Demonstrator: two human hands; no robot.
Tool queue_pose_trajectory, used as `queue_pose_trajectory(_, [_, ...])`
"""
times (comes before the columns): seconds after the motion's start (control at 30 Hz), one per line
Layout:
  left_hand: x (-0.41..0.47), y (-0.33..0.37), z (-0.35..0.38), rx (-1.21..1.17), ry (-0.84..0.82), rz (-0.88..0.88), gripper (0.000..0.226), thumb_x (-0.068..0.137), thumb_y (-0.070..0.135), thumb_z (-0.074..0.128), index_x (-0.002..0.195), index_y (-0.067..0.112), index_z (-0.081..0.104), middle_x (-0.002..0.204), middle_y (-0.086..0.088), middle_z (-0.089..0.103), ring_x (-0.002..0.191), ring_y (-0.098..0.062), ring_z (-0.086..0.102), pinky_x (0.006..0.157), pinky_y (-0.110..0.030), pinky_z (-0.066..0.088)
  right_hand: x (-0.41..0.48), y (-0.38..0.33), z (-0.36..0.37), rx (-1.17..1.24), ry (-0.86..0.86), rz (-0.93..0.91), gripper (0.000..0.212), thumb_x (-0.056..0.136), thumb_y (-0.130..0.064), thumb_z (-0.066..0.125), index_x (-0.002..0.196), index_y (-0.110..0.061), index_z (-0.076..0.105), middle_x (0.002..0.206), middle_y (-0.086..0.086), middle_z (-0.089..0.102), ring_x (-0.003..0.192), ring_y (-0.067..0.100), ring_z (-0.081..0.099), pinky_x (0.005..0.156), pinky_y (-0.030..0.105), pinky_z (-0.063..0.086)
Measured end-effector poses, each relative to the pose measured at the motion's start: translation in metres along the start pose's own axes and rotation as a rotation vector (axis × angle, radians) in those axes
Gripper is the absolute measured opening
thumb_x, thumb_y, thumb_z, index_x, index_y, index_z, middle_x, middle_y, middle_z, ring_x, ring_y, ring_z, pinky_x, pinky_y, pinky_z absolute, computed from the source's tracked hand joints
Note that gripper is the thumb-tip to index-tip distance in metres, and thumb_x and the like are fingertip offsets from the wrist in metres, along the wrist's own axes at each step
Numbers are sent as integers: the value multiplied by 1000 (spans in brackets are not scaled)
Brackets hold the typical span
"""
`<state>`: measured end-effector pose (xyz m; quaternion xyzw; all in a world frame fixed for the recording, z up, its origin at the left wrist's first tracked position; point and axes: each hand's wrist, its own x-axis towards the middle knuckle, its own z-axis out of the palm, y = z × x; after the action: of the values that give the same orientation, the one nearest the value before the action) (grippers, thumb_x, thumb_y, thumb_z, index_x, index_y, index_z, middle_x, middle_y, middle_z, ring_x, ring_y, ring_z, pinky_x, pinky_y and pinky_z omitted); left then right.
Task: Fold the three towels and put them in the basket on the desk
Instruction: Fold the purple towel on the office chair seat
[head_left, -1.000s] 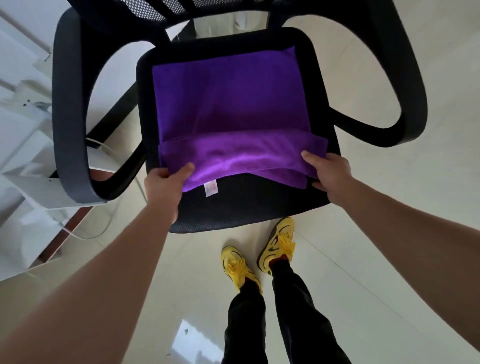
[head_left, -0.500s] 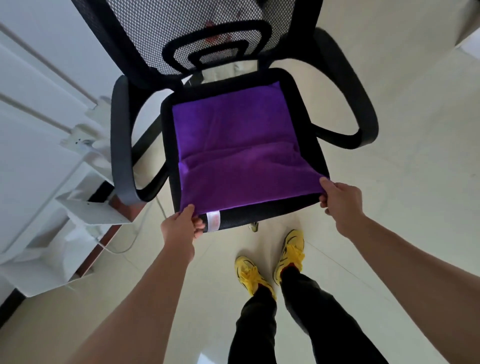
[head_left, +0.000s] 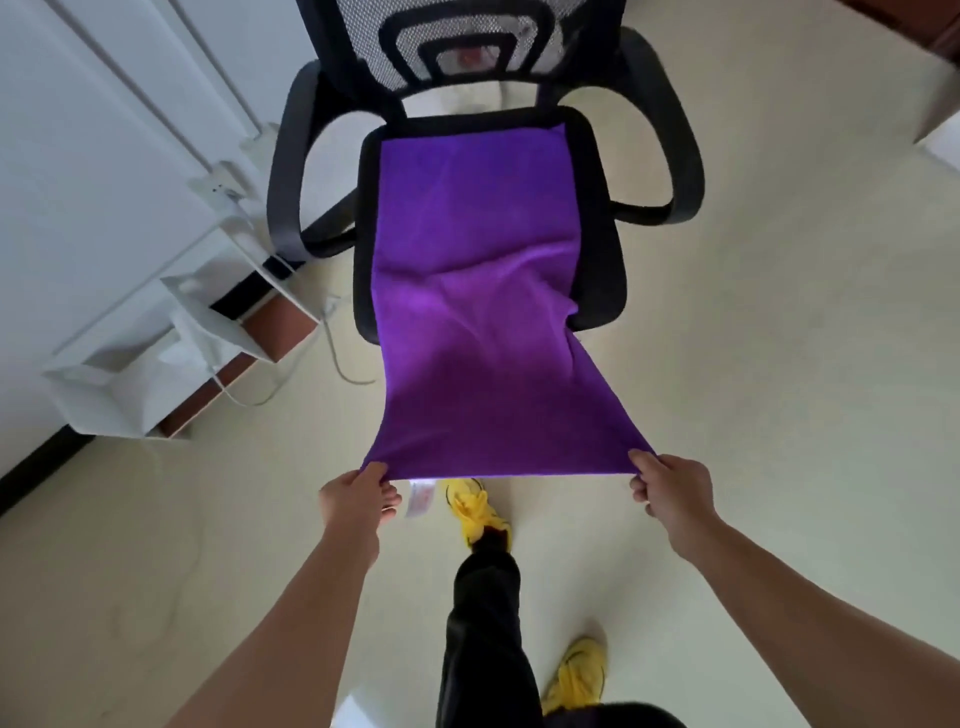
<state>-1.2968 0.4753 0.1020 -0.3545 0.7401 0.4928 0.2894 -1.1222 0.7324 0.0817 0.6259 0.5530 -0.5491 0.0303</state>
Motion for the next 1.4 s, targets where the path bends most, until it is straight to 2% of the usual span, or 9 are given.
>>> queue_pose_trajectory(0.23, [-30, -65, -38, -40, 36, -35, 19, 90, 19, 63, 78, 5, 57, 64, -12, 56, 53, -22, 54, 52, -27, 42, -34, 51, -18, 58, -94, 36, 34, 86, -26, 69, 64, -15, 45, 56, 5, 48, 43, 15, 41, 47, 24, 26])
queue_pose_trajectory(0.4, [-38, -85, -57, -49, 35, -40, 23, 91, 25, 64, 79, 6, 60, 68, -12, 61, 57, -21, 59, 55, -29, 46, -50, 69, -25, 39, -103, 26, 33, 85, -33, 71, 64, -14, 53, 56, 3, 53, 45, 15, 47, 49, 24, 34])
queue_pose_trajectory(0.73, [-26, -48, -53, -106, -25, -22, 19, 88, 22, 65, 77, 7, 64, 67, -9, 63, 59, -20, 62, 55, -29, 47, -44, 32, -22, 132, -84, 11, 26, 85, -34, 71, 83, -11, 59, 58, 1, 57, 53, 16, 52, 54, 25, 38])
queue_pose_trajectory(0.87, [-17, 2, -43, -247, -70, 0, 15, 86, 18, 66, 75, 9, 62, 49, -3, 61, 49, -17, 61, 52, -26, 46, -36, -29, -13, 304, -48, 5, 25, 84, -33, 73, 76, -16, 57, 46, -5, 55, 41, 9, 52, 46, 22, 37])
queue_pose_trajectory(0.93, [-13, 38, -36, -326, -97, 20, 16, 86, 18, 65, 73, 10, 60, 47, -2, 58, 47, -17, 60, 49, -24, 45, -31, -68, -9, 399, -39, -9, 22, 85, -31, 72, 76, -17, 59, 49, -4, 56, 40, 7, 52, 45, 21, 38])
queue_pose_trajectory(1.03, [-5, 97, -23, -429, -187, 39, 26, 88, 20, 61, 64, 13, 52, 44, 1, 54, 43, -14, 58, 47, -21, 43, -23, -127, -2, 533, -64, -38, 11, 91, -21, 65, 97, -13, 68, 61, -1, 54, 45, 9, 51, 47, 21, 39])
queue_pose_trajectory(1.1, [0, 134, -13, -472, -238, 70, 32, 90, 22, 58, 60, 15, 48, 43, 2, 53, 42, -12, 56, 47, -20, 42, -17, -162, 2, 616, -89, -49, 11, 90, -24, 66, 84, -15, 67, 57, -2, 54, 45, 9, 51, 45, 20, 39])
queue_pose_trajectory(1.17, [8, 174, -1, -493, -287, 102, 33, 91, 22, 57, 60, 15, 47, 44, 3, 54, 42, -12, 57, 46, -18, 43, -6, -197, 9, 690, -112, -53, 31, 87, -31, 71, 65, -17, 54, 52, -4, 55, 43, 8, 51, 45, 19, 40])
queue_pose_trajectory(1.4, [47, 291, 50, -485, -390, 122, 32, 92, 26, 59, 63, 13, 53, 48, 2, 60, 46, -12, 62, 45, -17, 47, 48, -289, 36, 820, -163, -55, 40, 87, -39, 69, 57, -19, 50, 51, -6, 57, 45, 7, 53, 41, 17, 35])
